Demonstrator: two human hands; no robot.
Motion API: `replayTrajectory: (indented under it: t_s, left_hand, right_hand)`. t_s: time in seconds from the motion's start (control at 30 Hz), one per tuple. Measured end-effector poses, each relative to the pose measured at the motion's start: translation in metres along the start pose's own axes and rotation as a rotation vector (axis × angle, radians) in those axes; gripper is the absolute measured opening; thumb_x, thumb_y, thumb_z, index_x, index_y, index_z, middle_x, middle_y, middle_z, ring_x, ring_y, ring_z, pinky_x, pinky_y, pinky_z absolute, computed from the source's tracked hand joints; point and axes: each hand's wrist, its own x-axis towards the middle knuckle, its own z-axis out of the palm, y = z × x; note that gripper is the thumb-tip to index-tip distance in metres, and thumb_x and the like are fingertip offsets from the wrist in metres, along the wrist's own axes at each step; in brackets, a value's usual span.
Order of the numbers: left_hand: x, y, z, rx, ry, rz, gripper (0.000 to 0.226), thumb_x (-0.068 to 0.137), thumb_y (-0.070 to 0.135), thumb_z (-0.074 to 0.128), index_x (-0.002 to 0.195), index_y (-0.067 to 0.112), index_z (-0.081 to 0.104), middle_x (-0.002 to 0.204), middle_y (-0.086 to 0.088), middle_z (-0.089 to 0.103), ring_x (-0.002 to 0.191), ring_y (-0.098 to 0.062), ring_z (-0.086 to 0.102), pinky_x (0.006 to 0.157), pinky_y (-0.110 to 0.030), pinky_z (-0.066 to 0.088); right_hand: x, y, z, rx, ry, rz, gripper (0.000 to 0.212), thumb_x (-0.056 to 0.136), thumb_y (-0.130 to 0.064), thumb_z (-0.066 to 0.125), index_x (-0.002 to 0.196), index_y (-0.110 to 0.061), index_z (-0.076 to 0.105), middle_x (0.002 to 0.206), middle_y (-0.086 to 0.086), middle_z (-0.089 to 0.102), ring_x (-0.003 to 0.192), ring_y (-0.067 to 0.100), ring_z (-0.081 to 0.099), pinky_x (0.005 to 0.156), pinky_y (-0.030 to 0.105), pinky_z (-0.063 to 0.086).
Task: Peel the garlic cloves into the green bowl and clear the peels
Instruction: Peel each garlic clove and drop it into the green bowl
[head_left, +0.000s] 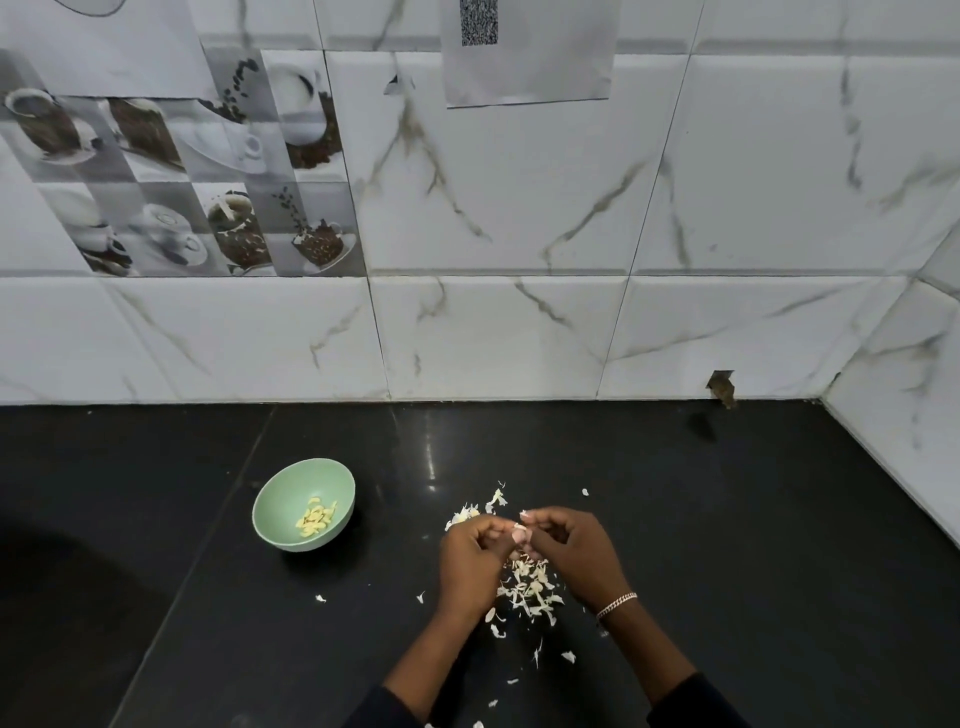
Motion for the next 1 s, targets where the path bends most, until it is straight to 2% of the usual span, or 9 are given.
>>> replayTrajectory:
  t_s: [0.1, 0.27, 0.37, 0.43, 0.53, 0.67, 0.8, 0.9, 1.0]
  left_hand:
    - [-0.002, 0.003, -0.003, 0.04, 0.066, 0.006, 0.005, 0.086, 0.008, 0.077, 0.081, 0.01, 0.078, 0.065, -0.004, 0.073, 0.059, -0.01, 0.068, 0.06, -0.019, 0.052]
    - [-0.003, 0.002, -0.009, 0.129, 0.049, 0.032, 0.012, 0.089, 0.013, 0.073, 0.079, 0.017, 0.078, 0.063, -0.001, 0.072, 0.06, -0.013, 0.069, 0.062, -0.029, 0.055]
    - [-0.004, 0.0, -0.011, 0.21, 0.048, 0.058, 0.014, 0.088, 0.014, 0.074, 0.075, 0.017, 0.077, 0.061, 0.001, 0.071, 0.057, -0.01, 0.067, 0.059, -0.026, 0.053]
    - [-0.004, -0.001, -0.012, 0.254, 0.054, 0.058, 0.015, 0.087, 0.014, 0.075, 0.072, 0.018, 0.075, 0.061, 0.001, 0.07, 0.056, -0.006, 0.063, 0.057, -0.023, 0.05]
    - [-0.002, -0.005, -0.013, 0.322, 0.052, 0.056, 0.016, 0.085, 0.013, 0.073, 0.071, 0.018, 0.074, 0.061, 0.004, 0.068, 0.057, -0.005, 0.061, 0.059, -0.027, 0.05]
    - [-0.004, -0.001, -0.015, 0.346, 0.039, 0.074, 0.021, 0.087, 0.008, 0.068, 0.068, 0.014, 0.073, 0.06, 0.007, 0.068, 0.056, 0.001, 0.059, 0.055, -0.016, 0.044]
    - [-0.003, 0.005, -0.021, 0.156, -0.067, -0.015, 0.023, 0.096, 0.006, 0.062, 0.075, 0.003, 0.07, 0.06, -0.002, 0.067, 0.051, -0.008, 0.06, 0.055, -0.02, 0.048]
    - [-0.003, 0.006, -0.022, 0.017, -0.12, -0.044, 0.025, 0.1, 0.009, 0.058, 0.08, -0.003, 0.069, 0.064, -0.005, 0.067, 0.055, -0.012, 0.06, 0.055, -0.023, 0.048]
    - [-0.005, 0.009, -0.021, -0.139, -0.105, -0.105, 0.025, 0.101, 0.01, 0.058, 0.082, -0.002, 0.07, 0.067, -0.008, 0.066, 0.057, -0.012, 0.059, 0.055, -0.023, 0.047]
  right_hand:
    - [0.0, -0.004, 0.006, -0.266, 0.035, -0.105, 0.002, 0.086, -0.02, 0.076, 0.084, -0.019, 0.075, 0.072, -0.006, 0.073, 0.065, 0.005, 0.068, 0.063, 0.023, 0.055]
    - [-0.001, -0.006, 0.014, -0.495, 0.03, -0.197, 0.017, 0.089, -0.031, 0.068, 0.075, -0.024, 0.06, 0.07, -0.009, 0.059, 0.064, 0.007, 0.055, 0.062, 0.023, 0.043]
    - [0.0, -0.004, 0.015, -0.55, 0.008, -0.211, 0.022, 0.089, -0.032, 0.067, 0.072, -0.024, 0.053, 0.067, -0.008, 0.056, 0.063, 0.009, 0.051, 0.063, 0.03, 0.041]
    - [0.0, -0.005, 0.016, -0.559, -0.009, -0.209, 0.024, 0.087, -0.031, 0.067, 0.07, -0.022, 0.053, 0.064, -0.008, 0.053, 0.061, 0.009, 0.048, 0.061, 0.03, 0.039]
    - [-0.002, -0.006, 0.018, -0.542, -0.011, -0.205, 0.024, 0.084, -0.031, 0.069, 0.068, -0.021, 0.054, 0.06, -0.01, 0.053, 0.059, 0.009, 0.049, 0.059, 0.028, 0.037]
    - [-0.005, -0.008, 0.02, -0.477, -0.027, -0.174, 0.025, 0.079, -0.034, 0.07, 0.064, -0.023, 0.053, 0.054, -0.01, 0.053, 0.054, 0.007, 0.049, 0.053, 0.02, 0.034]
    - [-0.004, -0.014, 0.017, -0.347, -0.049, -0.092, 0.021, 0.08, -0.028, 0.071, 0.065, -0.019, 0.06, 0.054, -0.006, 0.057, 0.05, 0.003, 0.046, 0.05, 0.018, 0.036]
    - [-0.005, -0.017, 0.014, -0.226, -0.044, -0.042, 0.019, 0.083, -0.024, 0.066, 0.067, -0.013, 0.064, 0.052, -0.002, 0.059, 0.048, 0.006, 0.048, 0.051, 0.026, 0.039]
    - [-0.006, -0.024, 0.013, -0.17, -0.076, -0.029, 0.019, 0.085, -0.016, 0.06, 0.07, -0.007, 0.064, 0.052, 0.0, 0.059, 0.047, 0.011, 0.05, 0.051, 0.027, 0.039]
